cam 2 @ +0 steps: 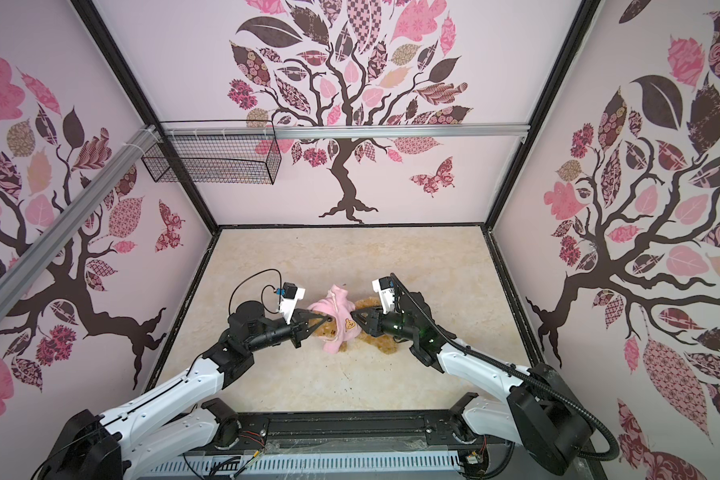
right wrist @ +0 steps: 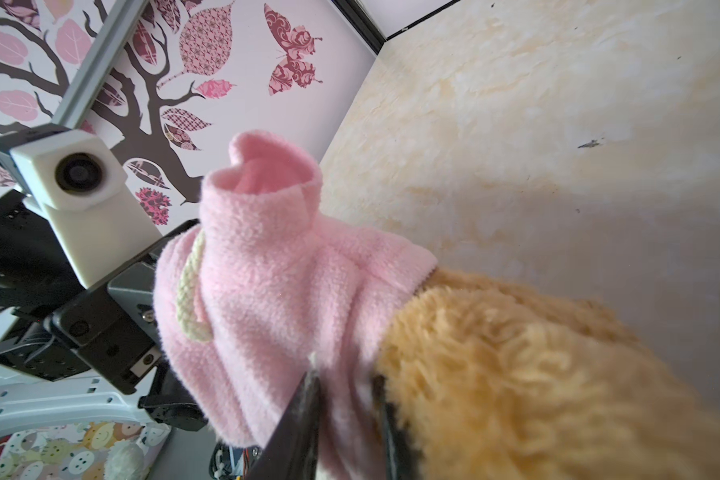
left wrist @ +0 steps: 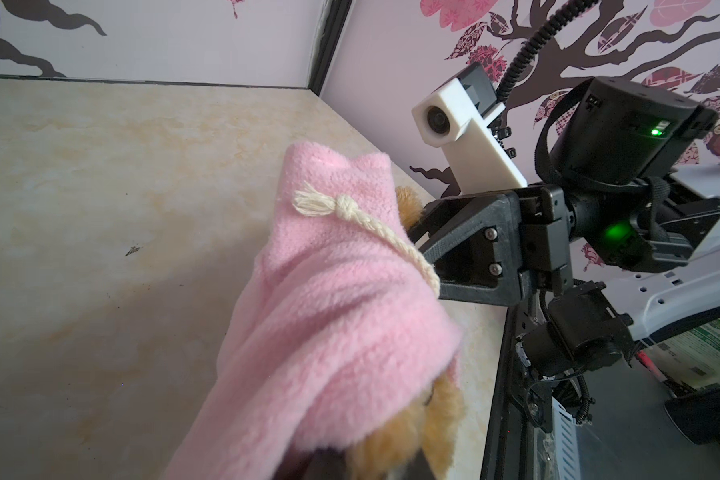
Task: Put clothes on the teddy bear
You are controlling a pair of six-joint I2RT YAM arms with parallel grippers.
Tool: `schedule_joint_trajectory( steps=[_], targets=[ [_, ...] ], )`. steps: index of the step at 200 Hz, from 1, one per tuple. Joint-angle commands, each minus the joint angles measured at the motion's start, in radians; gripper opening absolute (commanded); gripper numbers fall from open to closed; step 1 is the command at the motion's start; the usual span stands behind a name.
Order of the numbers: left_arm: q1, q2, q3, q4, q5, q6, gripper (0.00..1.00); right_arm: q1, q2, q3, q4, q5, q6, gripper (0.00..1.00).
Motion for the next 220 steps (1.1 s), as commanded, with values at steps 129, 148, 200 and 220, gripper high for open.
schedule_joint_trajectory(
  steps=[129, 148, 200, 220],
  targets=[
    [-0.023, -0.132, -0.032, 0.17, -0.096, -0.061, 0.0, -0.161, -0.144, -0.171, 0.021, 0.36, 0.072, 0.0],
    [-0.023, -0.148, -0.046, 0.259, -0.092, -0.117, 0.0, -0.167, -0.157, -0.214, 0.029, 0.43, 0.077, 0.0],
    [-0.023, -0.196, 0.053, -0.044, 0.157, 0.169, 0.0, -0.304, -0.089, -0.278, 0.123, 0.326, 0.136, 0.0],
    [-0.024, -0.214, 0.101, -0.225, 0.183, 0.301, 0.0, -0.311, -0.077, -0.276, 0.188, 0.232, 0.094, 0.0]
  ],
)
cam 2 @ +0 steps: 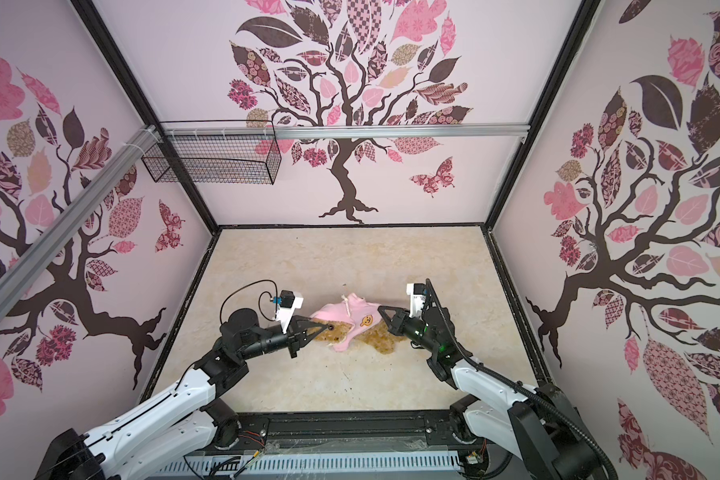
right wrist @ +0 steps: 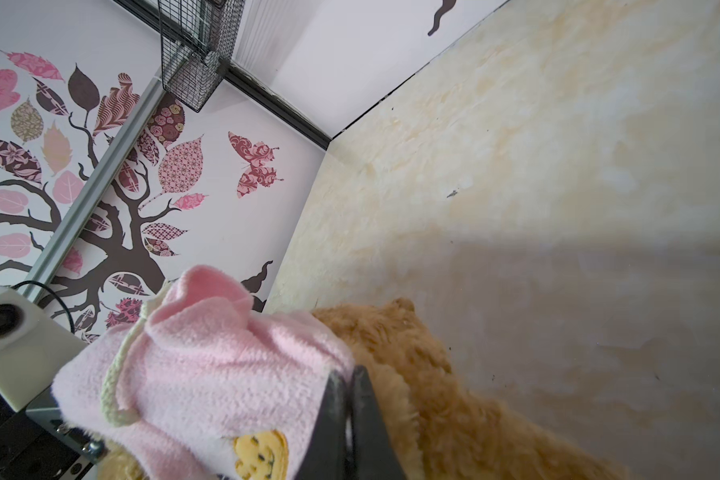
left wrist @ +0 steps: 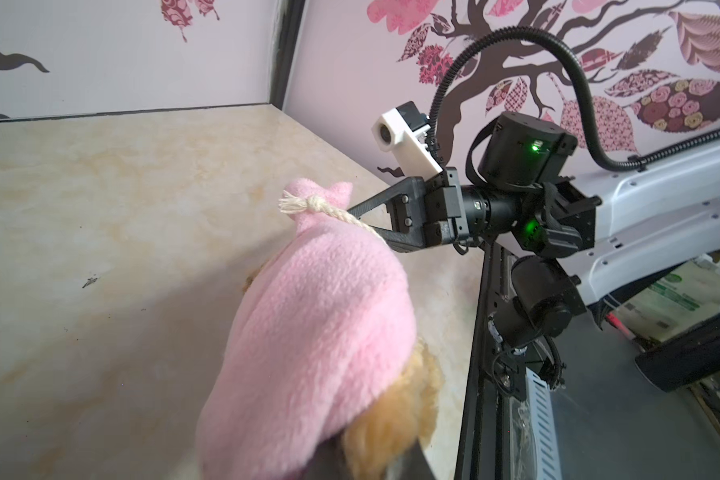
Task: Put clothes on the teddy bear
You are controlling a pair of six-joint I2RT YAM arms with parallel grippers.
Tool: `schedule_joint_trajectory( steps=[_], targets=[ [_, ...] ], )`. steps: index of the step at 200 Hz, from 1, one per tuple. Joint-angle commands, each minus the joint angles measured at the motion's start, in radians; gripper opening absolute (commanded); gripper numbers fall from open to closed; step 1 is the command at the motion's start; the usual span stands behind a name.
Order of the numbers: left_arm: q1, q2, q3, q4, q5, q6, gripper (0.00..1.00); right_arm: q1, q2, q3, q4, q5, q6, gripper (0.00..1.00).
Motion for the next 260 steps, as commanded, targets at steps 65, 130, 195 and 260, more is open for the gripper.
schedule_joint_trajectory(
  steps=[65, 130, 195, 260],
  targets=[
    [0.012, -0.009, 0.149, -0.042, 0.073, 0.209, 0.0, 0.038, -0.001, 0.106, -0.14, -0.102, -0.304, 0.06],
    [0.055, 0.026, 0.184, -0.058, -0.398, -0.275, 0.0, 0.041, -0.092, 0.174, -0.43, 0.033, -0.416, 0.37],
    [0.212, 0.156, 0.284, -0.314, -0.27, -0.962, 0.0, 0.155, -0.058, 0.069, -0.141, -0.034, -0.377, 0.38],
    [0.209, 0.16, 0.167, -0.086, -0.285, -1.386, 0.0, 0.583, 0.16, 0.069, 0.171, 0.259, -0.567, 0.39]
  ],
)
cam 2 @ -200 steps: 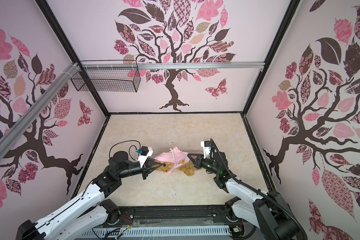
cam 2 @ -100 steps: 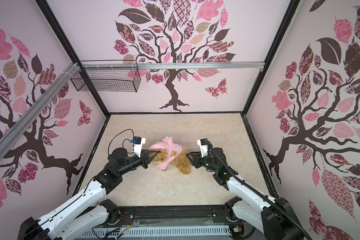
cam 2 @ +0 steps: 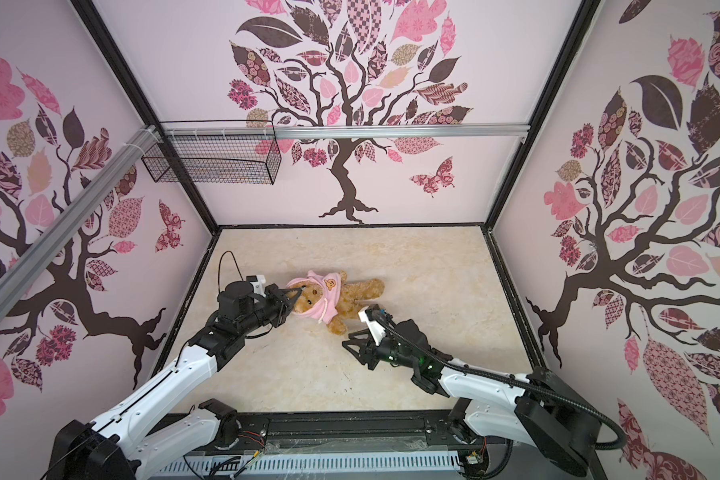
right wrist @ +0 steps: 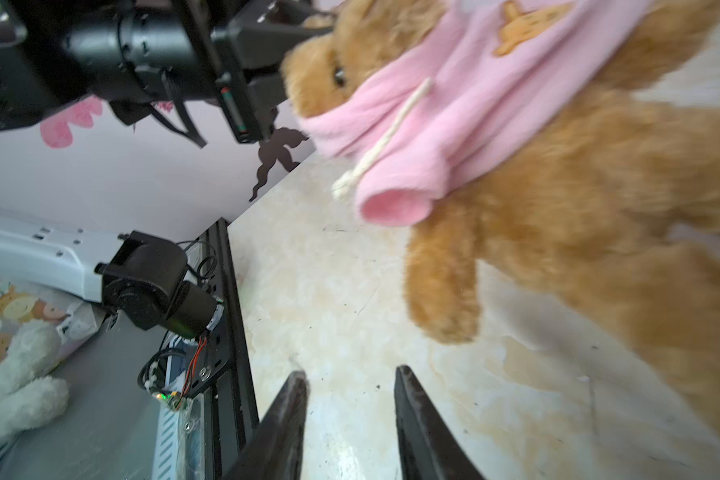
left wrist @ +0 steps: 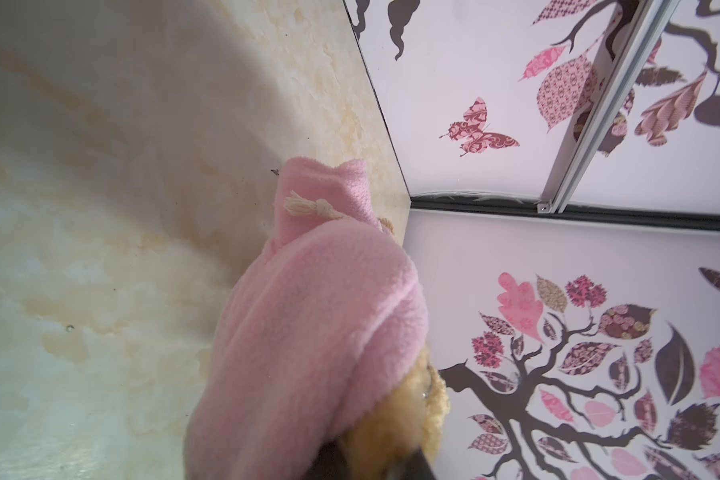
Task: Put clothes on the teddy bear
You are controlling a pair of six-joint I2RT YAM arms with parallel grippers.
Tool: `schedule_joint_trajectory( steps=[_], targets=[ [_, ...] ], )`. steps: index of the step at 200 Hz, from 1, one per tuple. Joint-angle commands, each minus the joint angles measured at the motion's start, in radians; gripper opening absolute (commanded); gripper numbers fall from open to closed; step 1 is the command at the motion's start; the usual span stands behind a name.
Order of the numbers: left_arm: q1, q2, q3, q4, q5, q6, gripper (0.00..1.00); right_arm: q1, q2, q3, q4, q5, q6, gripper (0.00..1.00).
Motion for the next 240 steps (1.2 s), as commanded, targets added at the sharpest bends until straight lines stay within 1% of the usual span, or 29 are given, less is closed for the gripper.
schedule_joint_trajectory(
  steps=[1, 12, 19, 35, 41, 55, 75, 103, 128, 146, 167, 189, 240],
  targets=[
    [-0.003, 0.003, -0.022, 0.11, 0.017, -0.197, 0.0, 0.105, 0.088, 0.008, 0.182, 0.152, -0.121, 0.39],
    [-0.004, 0.012, -0.031, 0.134, 0.027, -0.249, 0.0, 0.168, 0.145, 0.02, 0.22, 0.233, -0.186, 0.4],
    [-0.005, 0.016, -0.039, 0.149, 0.031, -0.281, 0.0, 0.188, 0.18, 0.027, 0.25, 0.276, -0.208, 0.4],
    [-0.008, 0.022, -0.049, 0.156, 0.041, -0.339, 0.0, 0.193, 0.256, 0.02, 0.373, 0.357, -0.213, 0.4],
    [-0.011, 0.024, -0.05, 0.19, 0.045, -0.354, 0.0, 0.193, 0.284, 0.019, 0.426, 0.385, -0.235, 0.41],
    [-0.012, 0.023, -0.05, 0.195, 0.051, -0.384, 0.0, 0.193, 0.34, 0.029, 0.499, 0.45, -0.291, 0.41],
    [-0.014, 0.023, -0.043, 0.195, 0.057, -0.403, 0.0, 0.193, 0.42, 0.06, 0.57, 0.545, -0.368, 0.41],
    [-0.016, 0.031, -0.033, 0.199, 0.067, -0.42, 0.0, 0.192, 0.561, 0.098, 0.725, 0.659, -0.461, 0.4],
    [-0.022, 0.034, -0.027, 0.202, 0.07, -0.424, 0.0, 0.186, 0.665, 0.124, 0.85, 0.747, -0.488, 0.36],
    [-0.023, 0.035, -0.025, 0.2, 0.078, -0.425, 0.0, 0.168, 0.698, 0.13, 0.888, 0.768, -0.479, 0.35],
    [-0.023, 0.036, -0.021, 0.196, 0.084, -0.422, 0.0, 0.139, 0.705, 0.125, 0.911, 0.729, -0.456, 0.34],
    [-0.024, 0.04, -0.018, 0.196, 0.087, -0.418, 0.0, 0.125, 0.696, 0.122, 0.935, 0.683, -0.465, 0.34],
    [-0.033, 0.05, -0.017, 0.194, 0.092, -0.417, 0.0, 0.095, 0.696, 0.141, 0.929, 0.647, -0.466, 0.29]
  ],
)
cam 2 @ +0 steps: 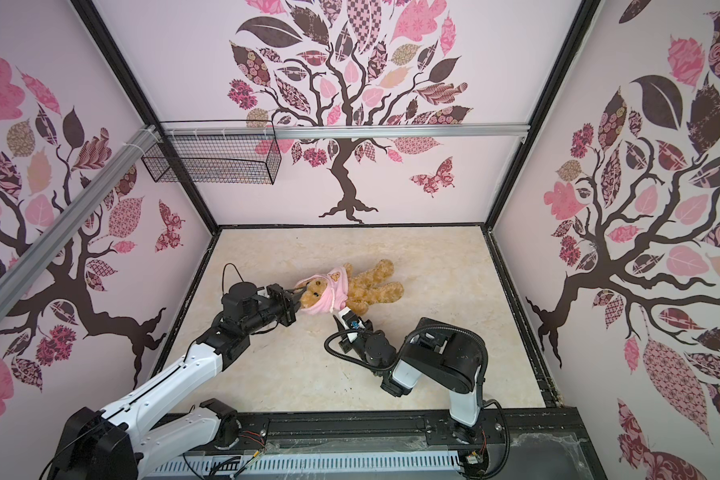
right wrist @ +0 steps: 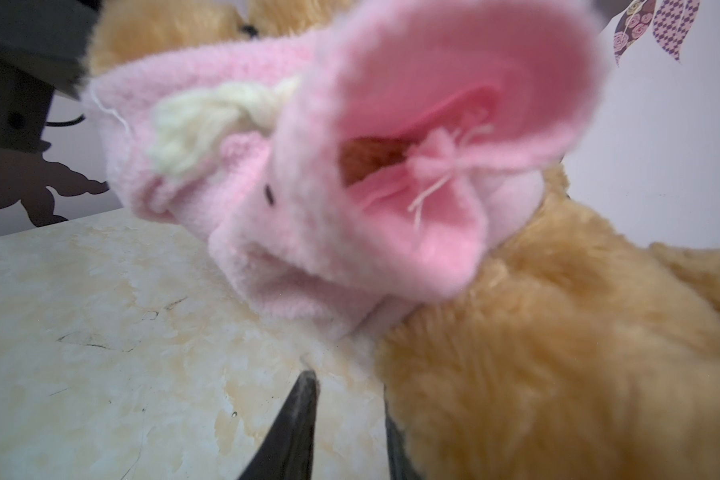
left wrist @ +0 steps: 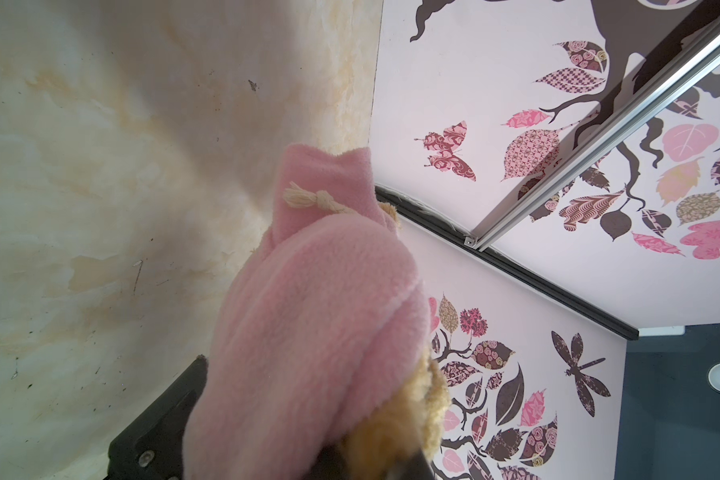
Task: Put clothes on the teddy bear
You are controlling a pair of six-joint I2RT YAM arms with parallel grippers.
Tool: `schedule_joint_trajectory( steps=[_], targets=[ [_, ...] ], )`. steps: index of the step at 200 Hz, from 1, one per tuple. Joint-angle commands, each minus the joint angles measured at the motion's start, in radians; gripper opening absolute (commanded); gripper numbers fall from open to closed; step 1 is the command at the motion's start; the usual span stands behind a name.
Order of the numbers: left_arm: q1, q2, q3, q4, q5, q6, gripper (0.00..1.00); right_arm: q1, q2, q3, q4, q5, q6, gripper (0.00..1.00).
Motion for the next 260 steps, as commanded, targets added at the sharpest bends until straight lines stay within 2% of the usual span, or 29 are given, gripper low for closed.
schedule_joint_trajectory(
  steps=[1, 95, 113, 142, 160, 200, 260],
  targets=[
    [-0.01, 0.0, 0.013, 0.046, 0.03, -0.004, 0.0, -0.018, 0.012, 0.029, 0.106, -0.027, 0.003, 0.29],
    [-0.02, 0.011, 0.015, 0.045, 0.033, -0.004, 0.0, -0.06, 0.003, 0.082, 0.048, -0.084, -0.057, 0.21],
    [-0.02, 0.013, 0.013, 0.047, 0.033, -0.005, 0.0, -0.062, 0.002, 0.081, 0.04, -0.102, -0.066, 0.16],
    [-0.02, 0.014, 0.008, 0.05, 0.023, -0.003, 0.0, -0.064, -0.005, 0.051, 0.032, -0.09, -0.05, 0.0],
    [-0.019, 0.017, 0.006, 0.05, 0.017, 0.001, 0.0, -0.069, -0.014, 0.019, 0.044, -0.076, -0.024, 0.0],
    [0.01, 0.021, 0.024, 0.023, 0.022, 0.056, 0.0, -0.069, -0.078, -0.062, -0.005, 0.005, 0.082, 0.0],
    [0.067, 0.023, 0.058, -0.1, 0.038, 0.164, 0.0, -0.076, -0.172, -0.163, -0.159, 0.205, 0.274, 0.0]
  ],
)
